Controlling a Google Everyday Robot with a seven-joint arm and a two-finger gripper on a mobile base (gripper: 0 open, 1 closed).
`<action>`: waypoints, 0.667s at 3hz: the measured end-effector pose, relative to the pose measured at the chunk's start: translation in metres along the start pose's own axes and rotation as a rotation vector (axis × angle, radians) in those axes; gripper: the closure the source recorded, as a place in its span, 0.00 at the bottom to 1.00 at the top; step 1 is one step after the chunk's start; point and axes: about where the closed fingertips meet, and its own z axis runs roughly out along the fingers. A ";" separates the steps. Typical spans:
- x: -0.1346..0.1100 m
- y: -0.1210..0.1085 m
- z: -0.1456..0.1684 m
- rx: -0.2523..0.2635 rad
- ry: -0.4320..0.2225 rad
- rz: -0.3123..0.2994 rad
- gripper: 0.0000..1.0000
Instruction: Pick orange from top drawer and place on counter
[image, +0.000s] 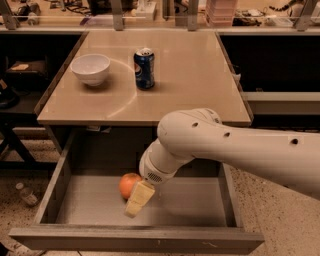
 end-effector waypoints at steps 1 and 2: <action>-0.005 0.003 0.033 -0.020 -0.026 -0.004 0.00; -0.011 0.002 0.056 -0.018 -0.044 -0.014 0.00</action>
Offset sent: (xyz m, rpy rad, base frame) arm 0.0136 0.0534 -0.0668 0.0660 -0.0121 0.0247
